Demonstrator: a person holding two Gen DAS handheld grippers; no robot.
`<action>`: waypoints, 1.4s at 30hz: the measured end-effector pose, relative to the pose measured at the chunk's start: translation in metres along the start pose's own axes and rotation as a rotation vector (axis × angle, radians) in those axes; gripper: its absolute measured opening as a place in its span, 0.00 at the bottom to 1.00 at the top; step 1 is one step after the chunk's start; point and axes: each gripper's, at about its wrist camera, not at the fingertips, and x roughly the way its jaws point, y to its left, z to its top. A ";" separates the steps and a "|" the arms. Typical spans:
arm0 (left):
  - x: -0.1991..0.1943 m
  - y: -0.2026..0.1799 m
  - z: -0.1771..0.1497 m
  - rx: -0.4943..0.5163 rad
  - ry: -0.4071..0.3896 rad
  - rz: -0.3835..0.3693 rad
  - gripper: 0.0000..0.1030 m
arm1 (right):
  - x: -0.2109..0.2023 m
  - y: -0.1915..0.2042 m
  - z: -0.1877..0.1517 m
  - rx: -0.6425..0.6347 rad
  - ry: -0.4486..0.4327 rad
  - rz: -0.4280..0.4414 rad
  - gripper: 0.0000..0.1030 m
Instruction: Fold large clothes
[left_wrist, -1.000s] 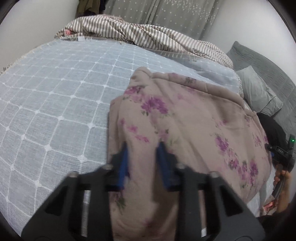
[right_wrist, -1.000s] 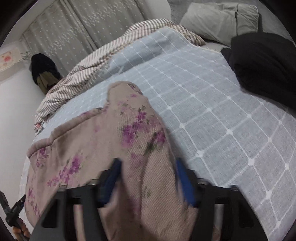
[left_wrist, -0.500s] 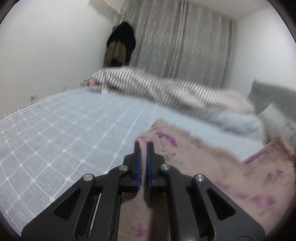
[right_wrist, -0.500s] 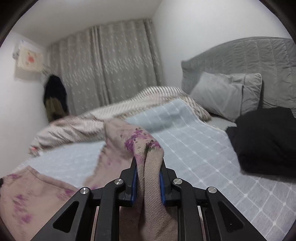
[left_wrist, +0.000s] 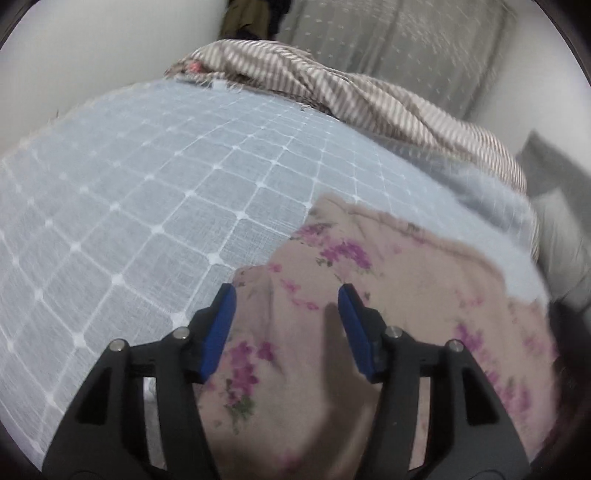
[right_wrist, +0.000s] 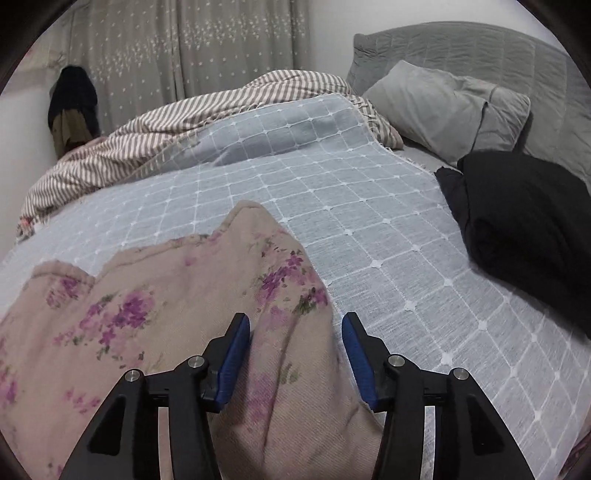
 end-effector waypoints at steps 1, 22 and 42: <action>-0.002 0.002 0.000 -0.025 0.002 -0.012 0.57 | -0.008 -0.005 0.001 0.023 -0.007 0.012 0.52; -0.003 -0.019 -0.036 0.156 0.083 0.072 0.88 | -0.024 0.025 -0.028 -0.066 0.042 0.148 0.72; 0.059 0.050 -0.032 -0.310 0.392 -0.410 0.98 | 0.071 -0.118 -0.042 0.593 0.422 0.713 0.87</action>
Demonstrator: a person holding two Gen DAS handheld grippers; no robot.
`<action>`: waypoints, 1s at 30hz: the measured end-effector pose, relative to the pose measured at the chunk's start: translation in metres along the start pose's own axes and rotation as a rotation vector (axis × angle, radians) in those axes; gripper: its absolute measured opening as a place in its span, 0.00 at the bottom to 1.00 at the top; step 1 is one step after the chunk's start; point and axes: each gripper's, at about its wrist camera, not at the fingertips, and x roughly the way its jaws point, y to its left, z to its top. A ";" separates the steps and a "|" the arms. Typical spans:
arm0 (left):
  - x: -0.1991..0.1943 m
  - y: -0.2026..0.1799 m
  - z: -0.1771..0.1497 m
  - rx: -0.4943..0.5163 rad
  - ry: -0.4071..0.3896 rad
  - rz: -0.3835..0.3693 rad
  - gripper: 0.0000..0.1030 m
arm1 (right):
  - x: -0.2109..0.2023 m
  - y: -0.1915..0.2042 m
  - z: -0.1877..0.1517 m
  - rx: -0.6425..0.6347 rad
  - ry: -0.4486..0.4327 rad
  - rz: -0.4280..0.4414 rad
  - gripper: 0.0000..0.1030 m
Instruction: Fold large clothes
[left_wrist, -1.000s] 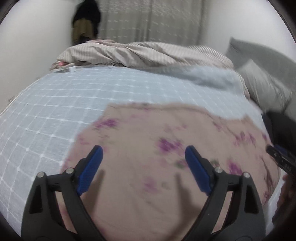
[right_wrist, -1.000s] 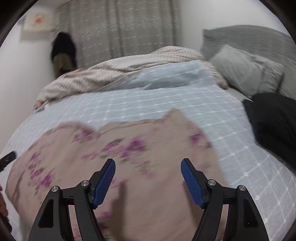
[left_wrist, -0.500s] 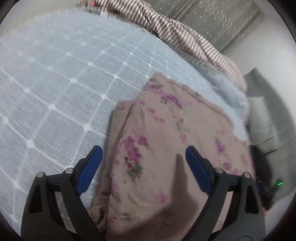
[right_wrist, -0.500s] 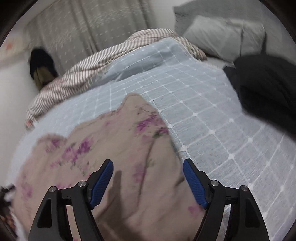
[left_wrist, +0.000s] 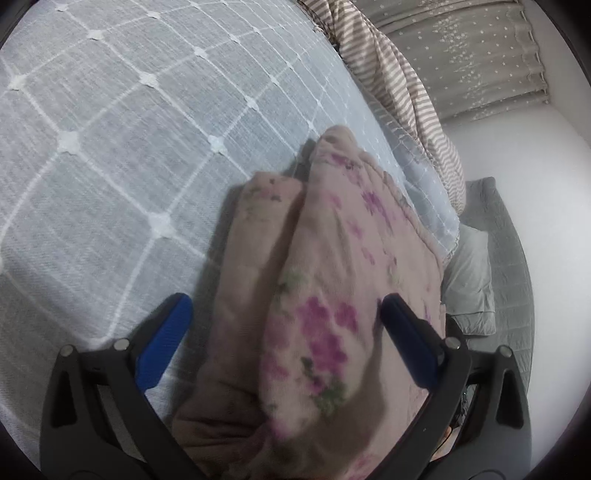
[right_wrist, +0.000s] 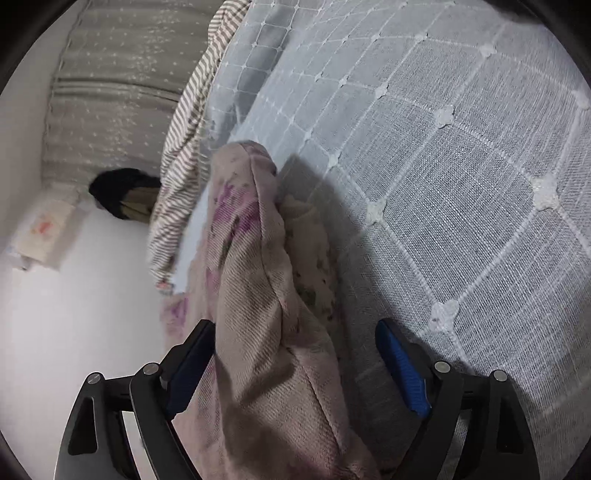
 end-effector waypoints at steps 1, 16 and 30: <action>0.005 -0.003 -0.001 -0.008 0.015 -0.028 0.98 | 0.001 0.000 0.000 0.003 0.005 0.020 0.87; -0.029 -0.044 -0.016 0.072 -0.172 0.091 0.32 | 0.002 0.113 -0.038 -0.296 -0.191 -0.060 0.37; -0.178 0.001 -0.014 0.119 -0.693 0.290 0.41 | 0.084 0.255 -0.109 -0.616 -0.177 0.125 0.37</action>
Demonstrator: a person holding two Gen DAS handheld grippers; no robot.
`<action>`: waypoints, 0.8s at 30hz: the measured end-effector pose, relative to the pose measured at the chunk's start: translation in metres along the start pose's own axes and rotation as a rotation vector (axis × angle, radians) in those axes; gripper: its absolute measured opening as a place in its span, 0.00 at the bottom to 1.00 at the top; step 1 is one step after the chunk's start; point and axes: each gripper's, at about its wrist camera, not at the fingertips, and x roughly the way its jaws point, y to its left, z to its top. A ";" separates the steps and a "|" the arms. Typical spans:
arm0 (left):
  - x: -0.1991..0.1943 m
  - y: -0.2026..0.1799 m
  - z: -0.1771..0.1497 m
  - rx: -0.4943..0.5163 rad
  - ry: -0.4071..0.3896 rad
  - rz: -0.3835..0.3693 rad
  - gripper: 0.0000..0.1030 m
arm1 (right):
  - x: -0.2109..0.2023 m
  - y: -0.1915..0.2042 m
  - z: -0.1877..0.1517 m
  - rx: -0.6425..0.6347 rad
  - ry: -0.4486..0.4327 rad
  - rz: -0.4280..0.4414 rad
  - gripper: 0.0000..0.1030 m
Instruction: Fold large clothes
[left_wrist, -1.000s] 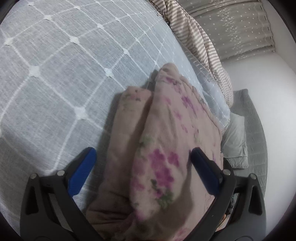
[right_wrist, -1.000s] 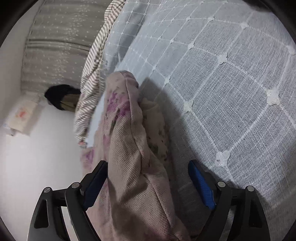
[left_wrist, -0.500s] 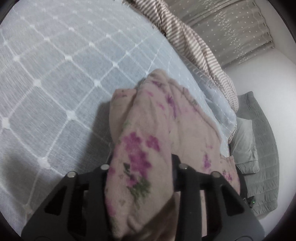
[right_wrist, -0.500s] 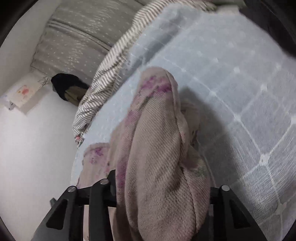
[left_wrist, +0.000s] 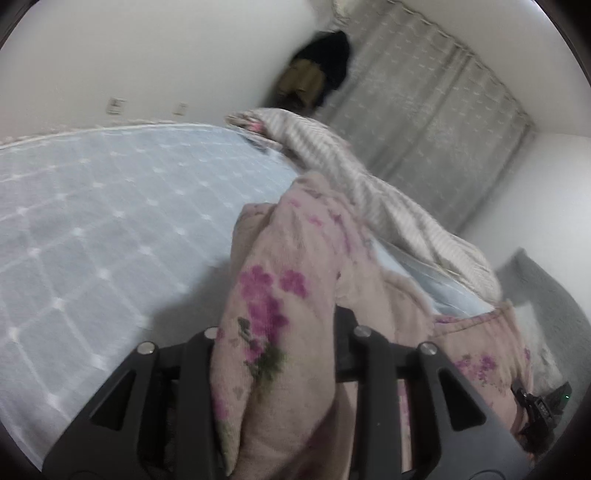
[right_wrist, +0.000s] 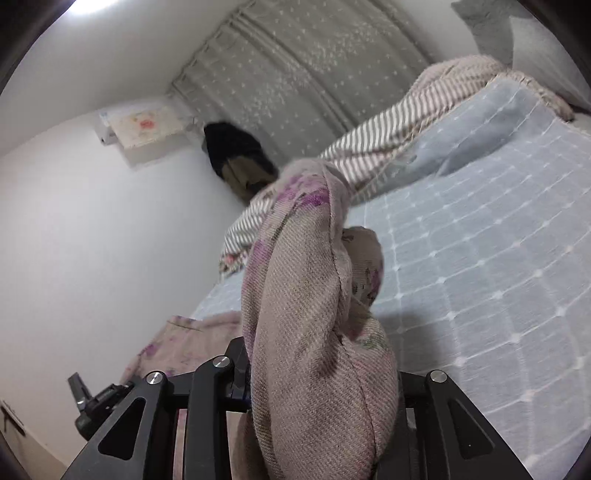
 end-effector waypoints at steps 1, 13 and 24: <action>0.008 0.013 -0.002 -0.010 0.002 0.061 0.45 | 0.021 -0.006 -0.006 0.022 0.048 -0.019 0.44; 0.007 0.030 0.000 0.017 0.016 0.204 0.81 | 0.047 -0.048 -0.022 0.123 0.160 -0.232 0.63; -0.049 -0.078 -0.087 0.383 0.114 0.130 0.99 | -0.032 0.027 -0.065 -0.169 0.105 -0.481 0.86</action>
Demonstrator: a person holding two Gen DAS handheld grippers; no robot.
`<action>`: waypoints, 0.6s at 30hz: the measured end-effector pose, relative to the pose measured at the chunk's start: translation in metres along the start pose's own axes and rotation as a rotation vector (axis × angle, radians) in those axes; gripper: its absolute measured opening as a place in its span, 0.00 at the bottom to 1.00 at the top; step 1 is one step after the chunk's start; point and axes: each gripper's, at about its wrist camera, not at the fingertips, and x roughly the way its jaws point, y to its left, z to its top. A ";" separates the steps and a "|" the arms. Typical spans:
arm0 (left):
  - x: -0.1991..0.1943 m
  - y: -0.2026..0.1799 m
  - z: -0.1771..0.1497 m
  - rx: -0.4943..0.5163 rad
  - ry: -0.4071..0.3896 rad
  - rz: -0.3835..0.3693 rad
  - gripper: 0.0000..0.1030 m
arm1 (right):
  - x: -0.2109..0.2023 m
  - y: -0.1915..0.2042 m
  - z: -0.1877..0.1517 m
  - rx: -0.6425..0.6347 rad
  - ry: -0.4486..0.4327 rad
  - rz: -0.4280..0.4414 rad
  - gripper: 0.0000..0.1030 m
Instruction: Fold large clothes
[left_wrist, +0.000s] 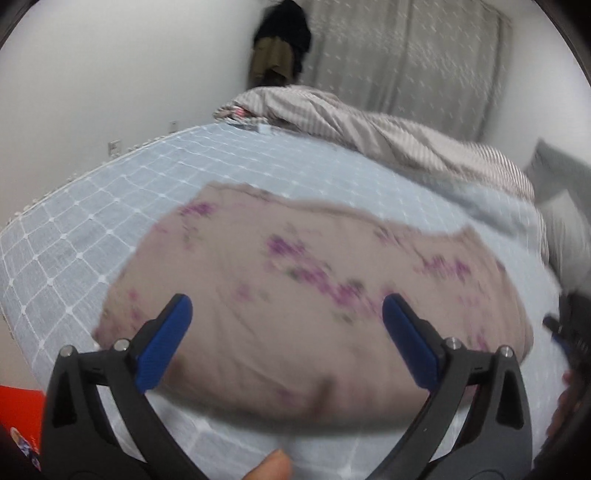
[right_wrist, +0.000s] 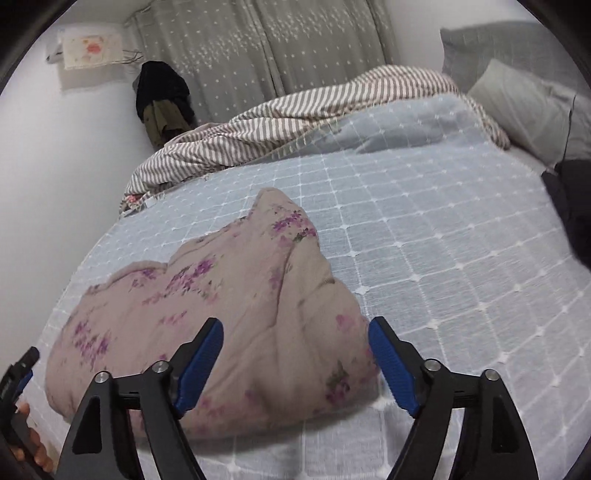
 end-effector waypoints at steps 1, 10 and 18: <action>0.000 -0.011 -0.009 0.026 0.024 0.009 0.99 | -0.007 0.003 -0.005 -0.012 0.003 -0.007 0.89; -0.006 -0.077 -0.068 0.199 0.152 0.066 0.99 | -0.021 0.054 -0.050 -0.245 0.065 -0.016 0.89; 0.008 -0.081 -0.080 0.196 0.213 0.082 0.99 | -0.001 0.070 -0.077 -0.338 0.128 -0.047 0.89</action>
